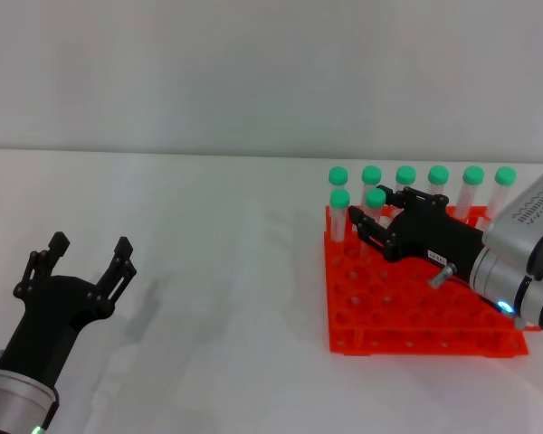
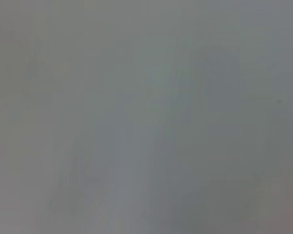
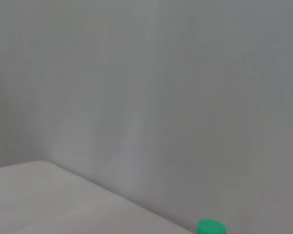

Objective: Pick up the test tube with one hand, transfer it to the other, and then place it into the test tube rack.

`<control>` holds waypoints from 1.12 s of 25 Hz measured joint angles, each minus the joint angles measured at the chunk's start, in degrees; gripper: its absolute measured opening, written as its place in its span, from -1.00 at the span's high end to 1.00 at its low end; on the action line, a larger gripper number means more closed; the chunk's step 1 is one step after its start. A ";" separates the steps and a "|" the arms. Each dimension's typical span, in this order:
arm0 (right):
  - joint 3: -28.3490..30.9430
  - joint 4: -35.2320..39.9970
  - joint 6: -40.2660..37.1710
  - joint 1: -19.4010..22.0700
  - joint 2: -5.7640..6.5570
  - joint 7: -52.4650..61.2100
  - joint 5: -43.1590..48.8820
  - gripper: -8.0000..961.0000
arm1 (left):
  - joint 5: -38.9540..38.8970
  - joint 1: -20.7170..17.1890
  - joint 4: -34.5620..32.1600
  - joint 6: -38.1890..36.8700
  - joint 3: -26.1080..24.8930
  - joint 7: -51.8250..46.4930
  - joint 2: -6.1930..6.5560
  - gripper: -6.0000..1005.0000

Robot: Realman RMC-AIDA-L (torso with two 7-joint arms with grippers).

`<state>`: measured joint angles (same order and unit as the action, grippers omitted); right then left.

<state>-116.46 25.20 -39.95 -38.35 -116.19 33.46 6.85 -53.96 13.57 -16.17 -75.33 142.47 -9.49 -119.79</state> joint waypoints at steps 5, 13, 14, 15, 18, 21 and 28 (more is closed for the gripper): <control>0.32 3.91 -0.45 3.29 0.38 -0.41 0.02 -0.11 | -0.01 -0.04 0.03 -0.02 0.00 0.00 0.00 -0.76; 3.19 5.20 -6.26 9.24 1.02 -0.27 0.60 -0.60 | -1.88 0.02 0.18 -0.09 0.00 0.00 0.10 -0.76; 3.68 5.21 -7.51 10.11 1.03 -0.41 0.60 -0.66 | -2.04 0.07 0.17 -0.09 0.00 0.00 0.13 -0.76; 4.21 5.09 -8.77 11.01 1.04 -0.65 0.64 -0.68 | -2.19 0.17 0.17 -0.09 0.00 0.00 0.19 -0.76; 8.13 3.99 -13.57 14.48 0.97 -2.94 0.59 -0.76 | -2.23 0.42 0.18 -0.05 0.00 0.00 0.24 -0.76; 14.11 1.68 -16.75 17.44 0.57 -6.78 0.09 -0.79 | -2.28 0.69 0.18 0.18 0.00 0.00 0.26 -0.75; 22.56 -9.82 -21.05 17.62 0.42 -8.82 -7.97 -0.78 | -5.45 0.84 0.18 0.70 0.00 -0.34 0.24 -0.76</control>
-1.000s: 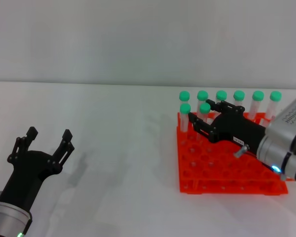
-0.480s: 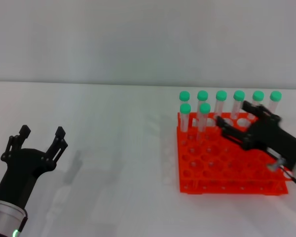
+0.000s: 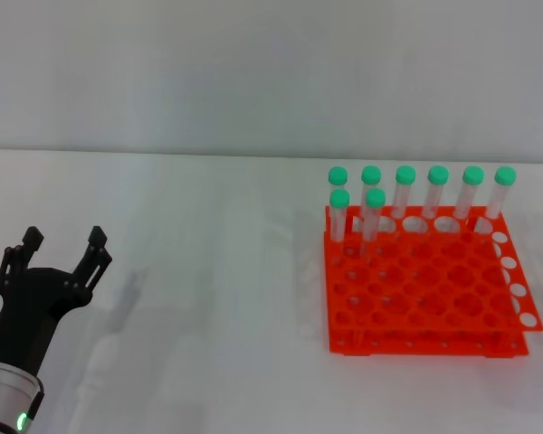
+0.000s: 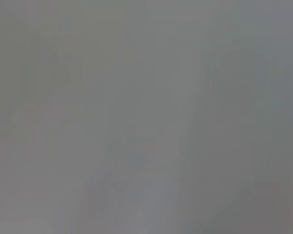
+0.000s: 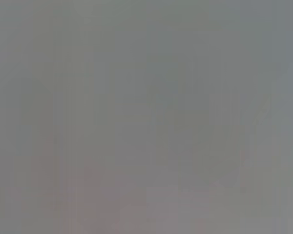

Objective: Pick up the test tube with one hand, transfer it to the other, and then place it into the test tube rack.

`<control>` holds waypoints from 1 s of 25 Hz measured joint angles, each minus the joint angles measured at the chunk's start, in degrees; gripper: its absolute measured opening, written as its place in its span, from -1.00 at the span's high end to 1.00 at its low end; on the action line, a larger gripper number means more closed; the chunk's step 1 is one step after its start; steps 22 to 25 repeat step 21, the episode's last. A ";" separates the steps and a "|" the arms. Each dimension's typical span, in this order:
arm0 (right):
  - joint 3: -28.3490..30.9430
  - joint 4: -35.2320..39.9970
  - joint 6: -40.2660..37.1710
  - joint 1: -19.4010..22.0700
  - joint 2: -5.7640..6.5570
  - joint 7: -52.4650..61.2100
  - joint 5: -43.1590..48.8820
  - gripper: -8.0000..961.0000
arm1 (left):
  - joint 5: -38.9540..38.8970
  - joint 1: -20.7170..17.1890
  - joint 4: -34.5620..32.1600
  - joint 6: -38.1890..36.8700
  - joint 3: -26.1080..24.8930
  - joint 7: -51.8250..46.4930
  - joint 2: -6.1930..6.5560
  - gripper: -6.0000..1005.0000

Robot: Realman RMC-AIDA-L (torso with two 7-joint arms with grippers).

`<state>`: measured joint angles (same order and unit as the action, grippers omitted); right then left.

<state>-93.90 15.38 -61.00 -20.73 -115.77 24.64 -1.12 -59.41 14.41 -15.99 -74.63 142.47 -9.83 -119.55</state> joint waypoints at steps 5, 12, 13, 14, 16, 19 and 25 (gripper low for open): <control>0.52 -3.37 -2.17 0.35 0.04 -0.25 -4.95 -0.77 | -1.30 0.00 0.10 1.22 0.01 -1.76 0.02 -0.76; 0.51 -4.48 -2.13 -0.01 -0.03 -0.83 -5.31 -0.76 | -0.91 0.14 0.71 1.42 0.45 -1.99 -0.03 -0.76; 0.43 -4.63 -2.07 -0.12 -0.05 -0.85 -5.33 -0.76 | -0.90 0.13 0.72 1.43 0.47 -2.00 -0.04 -0.76; 0.32 -4.74 -2.04 -0.21 -0.08 -0.86 -5.34 -0.76 | -0.90 0.05 0.75 1.45 0.45 -2.00 -0.04 -0.76; 0.19 -4.80 -1.97 -0.31 -0.09 -0.87 -5.35 -0.76 | -1.09 -0.11 1.01 1.50 0.34 -2.02 -0.08 -0.76; 0.23 -4.93 -1.58 -0.34 -0.08 -0.90 -5.36 -0.76 | -1.13 -0.12 1.47 1.59 0.31 -2.65 -0.11 -0.76; 0.41 -5.01 -0.92 -0.36 -0.07 -1.07 -5.39 -0.76 | -1.14 -0.06 1.79 1.87 0.40 -3.35 -0.11 -0.76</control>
